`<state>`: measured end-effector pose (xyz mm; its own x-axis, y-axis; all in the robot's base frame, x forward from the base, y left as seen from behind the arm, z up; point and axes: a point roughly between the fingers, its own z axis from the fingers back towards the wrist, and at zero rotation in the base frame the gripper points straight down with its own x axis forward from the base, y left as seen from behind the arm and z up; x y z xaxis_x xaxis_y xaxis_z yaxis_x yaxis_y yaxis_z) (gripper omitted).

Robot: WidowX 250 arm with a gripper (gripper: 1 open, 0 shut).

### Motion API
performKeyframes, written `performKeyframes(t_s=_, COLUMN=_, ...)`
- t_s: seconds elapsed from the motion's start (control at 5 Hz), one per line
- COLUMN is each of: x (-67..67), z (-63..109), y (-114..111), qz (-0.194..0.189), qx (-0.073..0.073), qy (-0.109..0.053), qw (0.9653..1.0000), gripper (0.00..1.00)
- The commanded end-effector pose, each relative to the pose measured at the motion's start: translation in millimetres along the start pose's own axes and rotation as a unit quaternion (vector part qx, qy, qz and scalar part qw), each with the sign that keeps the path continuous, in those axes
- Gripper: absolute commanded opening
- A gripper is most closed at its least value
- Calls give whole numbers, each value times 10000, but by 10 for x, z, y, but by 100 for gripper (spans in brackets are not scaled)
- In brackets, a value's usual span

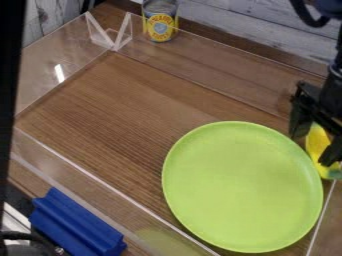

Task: Put the banana in the green plate

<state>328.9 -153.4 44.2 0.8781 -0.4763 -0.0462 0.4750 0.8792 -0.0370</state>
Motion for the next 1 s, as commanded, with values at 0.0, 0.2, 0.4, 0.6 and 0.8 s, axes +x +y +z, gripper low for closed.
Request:
performKeyframes(t_s=0.0, x=104, z=127, y=-17, qz=-50, qx=11, qy=-374, qw=9993, gripper=100)
performKeyframes(t_s=0.2, x=99, z=66, y=11, qz=-34, qx=-4, qy=-391, qw=9992, gripper=100)
performKeyframes(t_s=0.4, x=87, z=6, y=51, qz=-25, qx=-15, qy=-405, qw=9992, gripper=100)
performKeyframes(t_s=0.6, x=87, z=-45, y=57, qz=-28, qx=-27, qy=-405, qw=9992, gripper=100)
performKeyframes(t_s=0.8, x=100, z=-92, y=56, qz=-33, qx=-28, qy=-394, qw=9992, gripper=100)
